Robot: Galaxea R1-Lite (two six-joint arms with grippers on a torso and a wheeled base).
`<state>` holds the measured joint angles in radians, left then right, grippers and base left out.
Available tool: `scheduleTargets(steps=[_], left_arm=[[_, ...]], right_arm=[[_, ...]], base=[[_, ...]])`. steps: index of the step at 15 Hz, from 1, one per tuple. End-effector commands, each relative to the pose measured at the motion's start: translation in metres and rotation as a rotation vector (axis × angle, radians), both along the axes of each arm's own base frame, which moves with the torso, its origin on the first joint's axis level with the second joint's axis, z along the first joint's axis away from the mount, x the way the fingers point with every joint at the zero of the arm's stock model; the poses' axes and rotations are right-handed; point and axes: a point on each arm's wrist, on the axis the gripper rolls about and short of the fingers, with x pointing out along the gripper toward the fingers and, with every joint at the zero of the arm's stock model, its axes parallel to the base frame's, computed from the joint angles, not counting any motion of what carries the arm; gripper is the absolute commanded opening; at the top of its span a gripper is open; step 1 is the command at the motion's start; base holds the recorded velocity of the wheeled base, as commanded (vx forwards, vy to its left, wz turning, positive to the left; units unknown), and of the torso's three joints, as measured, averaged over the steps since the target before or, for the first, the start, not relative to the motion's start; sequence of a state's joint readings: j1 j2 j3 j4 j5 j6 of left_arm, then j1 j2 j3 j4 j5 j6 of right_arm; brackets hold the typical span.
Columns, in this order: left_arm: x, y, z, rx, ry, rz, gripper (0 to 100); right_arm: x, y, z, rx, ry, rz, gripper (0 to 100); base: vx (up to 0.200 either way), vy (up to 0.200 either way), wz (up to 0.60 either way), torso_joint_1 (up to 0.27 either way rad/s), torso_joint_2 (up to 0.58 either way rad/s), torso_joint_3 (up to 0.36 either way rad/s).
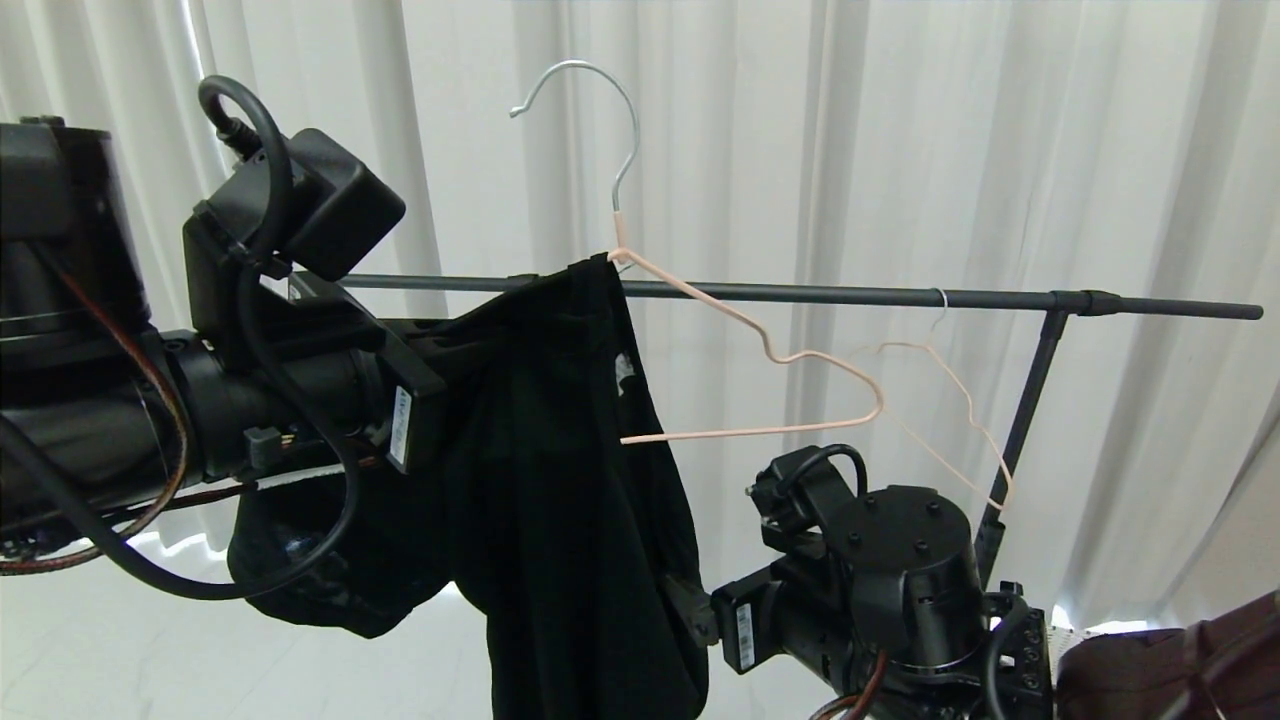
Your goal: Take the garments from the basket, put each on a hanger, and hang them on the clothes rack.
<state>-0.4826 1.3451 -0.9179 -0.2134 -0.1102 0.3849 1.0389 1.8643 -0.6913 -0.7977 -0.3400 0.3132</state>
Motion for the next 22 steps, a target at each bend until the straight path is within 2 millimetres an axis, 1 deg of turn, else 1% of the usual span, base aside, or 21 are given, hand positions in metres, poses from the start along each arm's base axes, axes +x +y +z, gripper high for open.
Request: scheduleTargets(steps=[1, 3, 5, 9, 10, 11, 13, 14, 17, 18, 20, 22], left_arm=[[-0.002, 0.001, -0.002, 0.001, 0.004, 0.001, 0], [-0.004, 0.003, -0.002, 0.001, 0.004, 0.002, 0], [-0.008, 0.007, -0.008, 0.006, 0.017, 0.012, 0], [-0.03, 0.019, -0.031, 0.03, 0.069, 0.014, 0], [-0.033, 0.02, -0.034, 0.032, 0.077, 0.016, 0], [-0.039, 0.024, -0.043, 0.043, 0.095, 0.019, 0], [-0.044, 0.028, -0.055, 0.062, 0.13, 0.029, 0], [-0.045, 0.033, -0.066, 0.081, 0.16, 0.046, 0], [-0.046, 0.038, -0.079, 0.101, 0.204, 0.07, 0], [-0.048, 0.038, -0.087, 0.121, 0.228, 0.072, 0], [-0.046, 0.04, -0.101, 0.207, 0.256, 0.143, 0], [-0.044, 0.038, -0.104, 0.229, 0.261, 0.162, 0]], right_arm=[[0.006, -0.009, -0.004, -0.017, 0.005, -0.041, 100], [0.01, -0.024, -0.008, -0.042, 0.017, -0.085, 100], [0.01, -0.051, -0.013, -0.079, 0.036, -0.136, 100], [0.017, -0.1, -0.005, -0.082, 0.026, -0.265, 100], [0.017, -0.106, -0.005, -0.093, 0.021, -0.277, 100], [0.019, -0.118, -0.001, -0.104, 0.002, -0.29, 100], [0.02, -0.125, 0.004, -0.085, -0.004, -0.274, 100], [0.02, -0.126, 0.007, -0.072, -0.008, -0.26, 100], [0.019, -0.127, 0.01, -0.064, -0.015, -0.258, 100], [0.019, -0.127, 0.014, -0.051, -0.025, -0.246, 100], [0.013, -0.13, 0.023, -0.036, -0.056, -0.148, 100], [0.011, -0.131, 0.025, -0.075, -0.071, -0.087, 100]], base=[[0.0, 0.0, 0.0, 0.0, 0.0, 0.0], [0.0, 0.0, 0.0, 0.0, 0.0, 0.0], [0.0, 0.0, 0.0, 0.0, 0.0, 0.0], [0.0, 0.0, 0.0, 0.0, 0.0, 0.0], [0.0, 0.0, 0.0, 0.0, 0.0, 0.0], [0.0, 0.0, 0.0, 0.0, 0.0, 0.0], [0.0, 0.0, 0.0, 0.0, 0.0, 0.0], [0.0, 0.0, 0.0, 0.0, 0.0, 0.0], [0.0, 0.0, 0.0, 0.0, 0.0, 0.0], [0.0, 0.0, 0.0, 0.0, 0.0, 0.0], [0.0, 0.0, 0.0, 0.0, 0.0, 0.0], [0.0, 0.0, 0.0, 0.0, 0.0, 0.0]])
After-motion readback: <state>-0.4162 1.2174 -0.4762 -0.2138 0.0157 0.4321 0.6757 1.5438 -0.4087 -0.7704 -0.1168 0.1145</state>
